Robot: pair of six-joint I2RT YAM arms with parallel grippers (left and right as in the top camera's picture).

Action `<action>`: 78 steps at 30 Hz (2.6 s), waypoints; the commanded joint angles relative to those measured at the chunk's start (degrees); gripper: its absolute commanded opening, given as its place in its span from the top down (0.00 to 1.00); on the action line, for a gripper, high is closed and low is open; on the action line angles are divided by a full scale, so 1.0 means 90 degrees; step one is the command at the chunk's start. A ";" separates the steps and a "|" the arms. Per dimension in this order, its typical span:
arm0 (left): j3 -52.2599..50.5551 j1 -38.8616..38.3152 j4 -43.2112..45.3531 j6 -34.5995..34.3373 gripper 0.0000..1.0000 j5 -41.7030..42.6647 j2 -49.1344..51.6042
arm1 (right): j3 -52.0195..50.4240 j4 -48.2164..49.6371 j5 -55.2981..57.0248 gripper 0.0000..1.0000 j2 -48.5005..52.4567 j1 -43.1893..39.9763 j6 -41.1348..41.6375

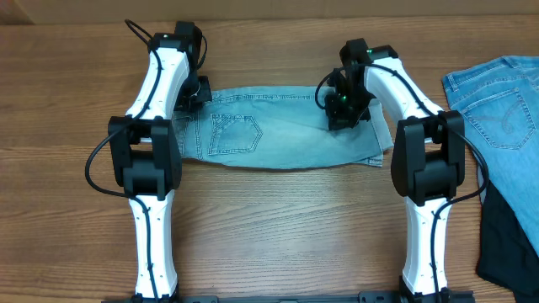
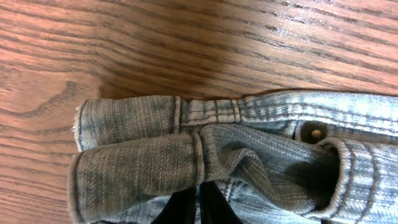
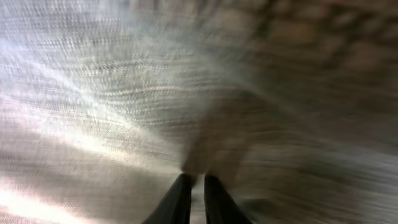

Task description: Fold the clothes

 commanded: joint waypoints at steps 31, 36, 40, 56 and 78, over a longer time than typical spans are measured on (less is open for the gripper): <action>-0.0160 0.0051 0.0202 0.0602 0.47 -0.0090 0.0027 | 0.1304 -0.1829 0.1018 0.34 -0.0274 -0.1819 0.1258; -0.0160 0.0051 0.0202 0.0600 0.44 -0.0085 0.0027 | 0.1273 -0.2215 0.0682 0.35 -0.0274 -0.1817 0.1365; -0.0160 0.0039 0.0206 0.0580 0.44 -0.0056 0.0027 | 0.1001 -0.2205 0.0685 0.41 -0.0274 -0.1795 0.1367; 0.1513 0.0017 -0.0464 0.0447 0.44 0.0488 0.0027 | 0.0556 -0.1401 0.0321 0.96 -0.1977 -0.0967 0.0449; 0.0792 -0.0780 -0.1338 0.0294 0.96 0.1744 0.0029 | -0.2407 0.2582 -0.1705 0.96 -0.1911 0.1751 0.2011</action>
